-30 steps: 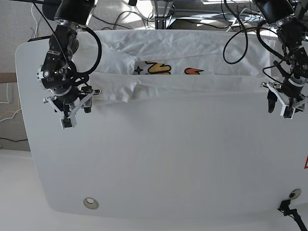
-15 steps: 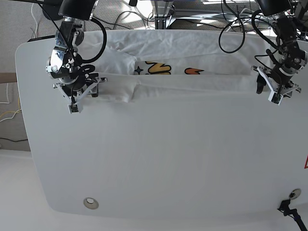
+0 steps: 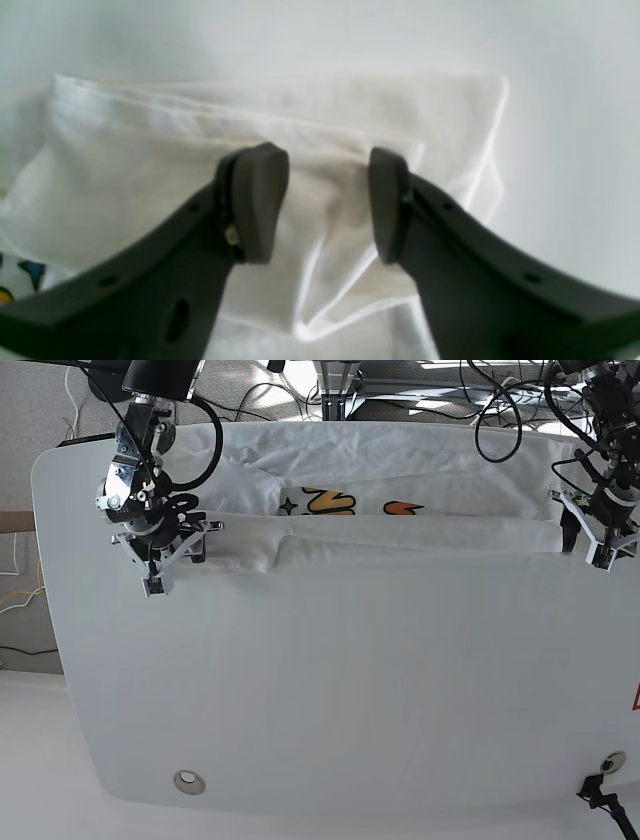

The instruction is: Fold the T-shirt properly

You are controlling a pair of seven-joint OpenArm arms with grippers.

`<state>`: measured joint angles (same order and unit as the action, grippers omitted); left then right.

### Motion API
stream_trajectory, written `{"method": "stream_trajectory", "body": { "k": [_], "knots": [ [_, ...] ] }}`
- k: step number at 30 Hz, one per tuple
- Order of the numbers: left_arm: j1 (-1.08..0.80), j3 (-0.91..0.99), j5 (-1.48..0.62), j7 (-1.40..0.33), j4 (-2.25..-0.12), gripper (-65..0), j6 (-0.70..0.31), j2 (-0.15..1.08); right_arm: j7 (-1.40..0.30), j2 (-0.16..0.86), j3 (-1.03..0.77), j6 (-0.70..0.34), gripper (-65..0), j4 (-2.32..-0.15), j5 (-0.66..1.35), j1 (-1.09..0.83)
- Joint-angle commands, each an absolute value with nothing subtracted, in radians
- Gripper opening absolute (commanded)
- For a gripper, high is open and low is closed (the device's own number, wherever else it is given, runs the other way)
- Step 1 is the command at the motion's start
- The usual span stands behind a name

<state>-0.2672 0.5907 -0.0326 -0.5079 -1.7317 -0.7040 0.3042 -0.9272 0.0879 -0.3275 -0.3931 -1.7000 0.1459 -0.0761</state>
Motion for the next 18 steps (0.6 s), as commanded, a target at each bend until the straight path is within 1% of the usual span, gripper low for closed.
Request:
{"method": "stream_trajectory", "body": {
  "k": [1, 4, 9, 14, 18],
  "knots": [
    [-0.259, 0.605, -0.088, -0.527, -1.747, -32.4, -0.698, 0.326, -0.911, 0.094, -0.329, -0.392, -36.0, -1.721, 0.157, -0.061],
    [-0.206, 0.611, -0.113, -0.59, -1.735, -32.2, -0.698, 0.326, -0.911, 0.094, -0.329, -0.392, -36.0, -1.721, 0.157, -0.059],
    [-0.173, 0.613, -0.113, -0.65, -1.681, -32.1, -0.698, 0.312, -0.911, 0.094, -0.329, -0.392, -36.0, -1.719, 0.157, -0.059],
    [-0.151, 0.634, -0.113, -0.664, -1.607, -32.1, -0.698, 0.278, -0.911, 0.094, -0.329, -0.392, -36.0, -1.718, 0.157, -0.059],
    [-0.166, 0.628, -0.113, -0.662, -1.603, -32.4, -0.698, 0.275, -0.911, 0.094, -0.329, -0.392, -36.0, -1.718, 0.157, -0.059]
  ]
}}
